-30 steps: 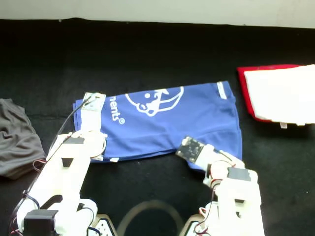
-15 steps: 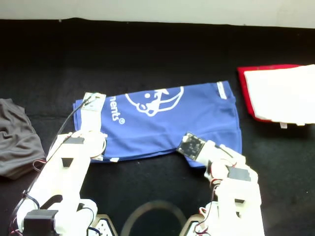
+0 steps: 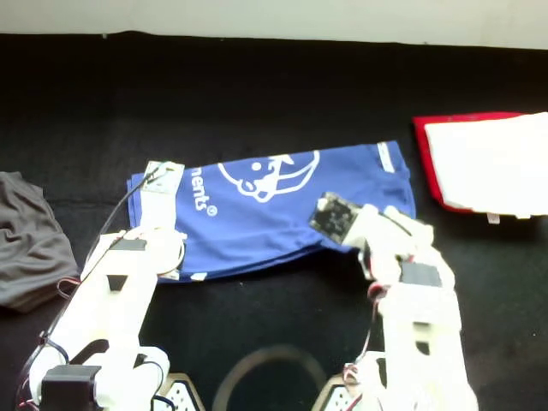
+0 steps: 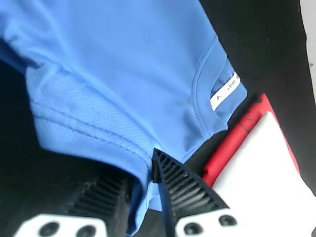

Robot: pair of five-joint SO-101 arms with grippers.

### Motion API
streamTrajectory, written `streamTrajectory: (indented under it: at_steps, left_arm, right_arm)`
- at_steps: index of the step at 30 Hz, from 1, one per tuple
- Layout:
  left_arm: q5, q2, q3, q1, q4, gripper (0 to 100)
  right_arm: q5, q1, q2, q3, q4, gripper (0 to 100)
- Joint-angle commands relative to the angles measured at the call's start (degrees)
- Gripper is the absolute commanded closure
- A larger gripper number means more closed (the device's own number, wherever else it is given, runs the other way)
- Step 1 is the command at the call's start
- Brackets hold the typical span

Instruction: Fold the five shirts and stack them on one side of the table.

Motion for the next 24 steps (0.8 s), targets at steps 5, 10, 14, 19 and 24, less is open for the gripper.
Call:
streamTrajectory:
  at_steps: [5,10,14,19,24]
  left_arm:
    - [-0.09,-0.13,0.13,-0.84,-1.32,99]
    - [-0.09,-0.13,0.13,-0.84,-1.32,99]
    - [-0.09,-0.13,0.13,-0.84,-1.32,99]
    - [-0.09,-0.13,0.13,-0.84,-1.32,99]
    - [-0.09,-0.13,0.13,-0.84,-1.32,99]
  right_arm:
    - [-3.08,-2.33,20.53,-17.1,-7.08,99.2]
    - [-9.93,-3.65,34.33,-28.0,-6.99,98.8]
    - [-19.43,-3.74,38.9,-32.57,-6.99,85.8]
    - [-33.41,-3.12,38.81,-36.44,-6.99,73.2]
    - [-45.1,0.31,38.73,-40.31,-6.9,73.2]
